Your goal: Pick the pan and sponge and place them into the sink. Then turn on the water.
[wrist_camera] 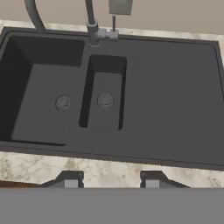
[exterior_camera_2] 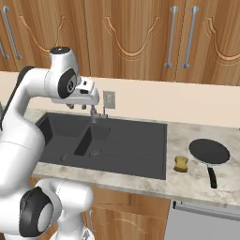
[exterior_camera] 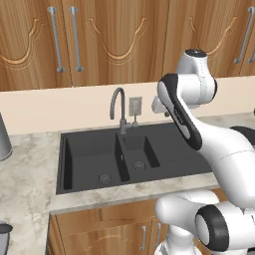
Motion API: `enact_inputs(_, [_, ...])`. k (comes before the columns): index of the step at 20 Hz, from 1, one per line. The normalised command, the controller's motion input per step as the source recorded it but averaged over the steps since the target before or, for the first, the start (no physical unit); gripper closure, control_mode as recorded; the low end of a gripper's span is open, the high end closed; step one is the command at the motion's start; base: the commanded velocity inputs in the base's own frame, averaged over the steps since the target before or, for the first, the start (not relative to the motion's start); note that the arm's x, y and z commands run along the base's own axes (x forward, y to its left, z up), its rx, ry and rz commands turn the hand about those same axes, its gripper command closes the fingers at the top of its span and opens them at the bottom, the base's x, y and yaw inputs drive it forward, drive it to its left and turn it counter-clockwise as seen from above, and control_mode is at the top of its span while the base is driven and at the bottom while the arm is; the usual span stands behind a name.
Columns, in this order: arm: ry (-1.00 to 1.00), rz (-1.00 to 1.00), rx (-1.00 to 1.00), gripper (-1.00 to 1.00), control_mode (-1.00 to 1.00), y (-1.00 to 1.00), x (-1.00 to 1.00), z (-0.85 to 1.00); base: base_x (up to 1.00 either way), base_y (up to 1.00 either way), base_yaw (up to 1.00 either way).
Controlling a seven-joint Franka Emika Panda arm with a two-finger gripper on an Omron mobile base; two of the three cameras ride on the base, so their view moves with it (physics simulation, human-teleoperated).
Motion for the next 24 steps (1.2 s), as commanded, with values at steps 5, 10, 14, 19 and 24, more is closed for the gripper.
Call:
enact_inputs(5, [-0.12,0.00,0.00,-1.00,-1.00,0.00,-0.15,-0.03,0.00,0.00,0.00])
enact_inputs(10, [-0.11,-0.11,0.11,-1.00,-1.00,-0.62,-0.72,0.00,0.00,0.00,0.00])
enact_inputs(14, [-0.09,-0.14,0.19,-1.00,-1.00,-1.00,-0.62,-0.02,0.00,0.00,0.00])
enact_inputs(19, [0.23,-0.01,-0.09,-1.00,-1.00,-0.47,0.16,-0.11,0.00,0.00,0.00])
enact_inputs(24, [0.19,0.04,-0.05,-1.00,-1.00,-0.47,0.12,-0.14,0.00,0.00,0.00])
